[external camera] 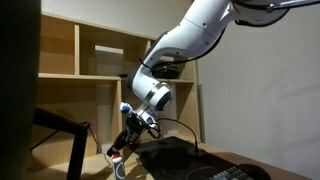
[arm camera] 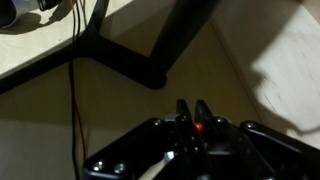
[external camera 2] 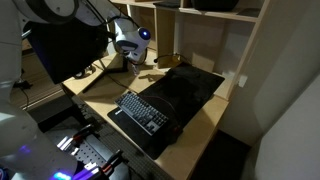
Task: Remove the object from the shelve and put it on the table
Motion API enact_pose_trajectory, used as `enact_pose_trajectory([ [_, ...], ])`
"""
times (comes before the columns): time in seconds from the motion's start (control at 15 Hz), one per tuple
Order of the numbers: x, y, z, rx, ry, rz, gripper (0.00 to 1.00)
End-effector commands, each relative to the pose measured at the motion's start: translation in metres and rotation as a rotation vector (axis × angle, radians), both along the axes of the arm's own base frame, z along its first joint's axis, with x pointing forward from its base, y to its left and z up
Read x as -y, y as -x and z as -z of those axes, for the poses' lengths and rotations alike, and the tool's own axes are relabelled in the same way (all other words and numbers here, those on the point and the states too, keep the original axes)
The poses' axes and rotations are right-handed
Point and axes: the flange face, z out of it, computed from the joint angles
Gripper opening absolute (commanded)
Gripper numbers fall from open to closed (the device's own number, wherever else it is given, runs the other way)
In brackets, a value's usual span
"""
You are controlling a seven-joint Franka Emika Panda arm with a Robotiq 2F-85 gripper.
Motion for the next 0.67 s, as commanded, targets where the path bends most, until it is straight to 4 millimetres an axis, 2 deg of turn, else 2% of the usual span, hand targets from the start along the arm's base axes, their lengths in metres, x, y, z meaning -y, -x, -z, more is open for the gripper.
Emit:
enact_pose_trajectory([
  [0.0, 0.046, -0.022, -0.006, -0.034, -0.109, 0.064, 0.03],
  [0.2, 0.072, -0.023, -0.005, 0.010, -0.209, 0.109, 0.03],
  [0.33, 0.078, -0.018, 0.002, 0.008, -0.241, 0.116, 0.03],
  [0.4, 0.080, -0.019, -0.004, -0.003, -0.197, 0.122, 0.03],
  [0.47, 0.082, -0.019, -0.003, -0.003, -0.198, 0.124, 0.13],
  [0.6, 0.082, -0.019, -0.002, -0.003, -0.197, 0.123, 0.13],
])
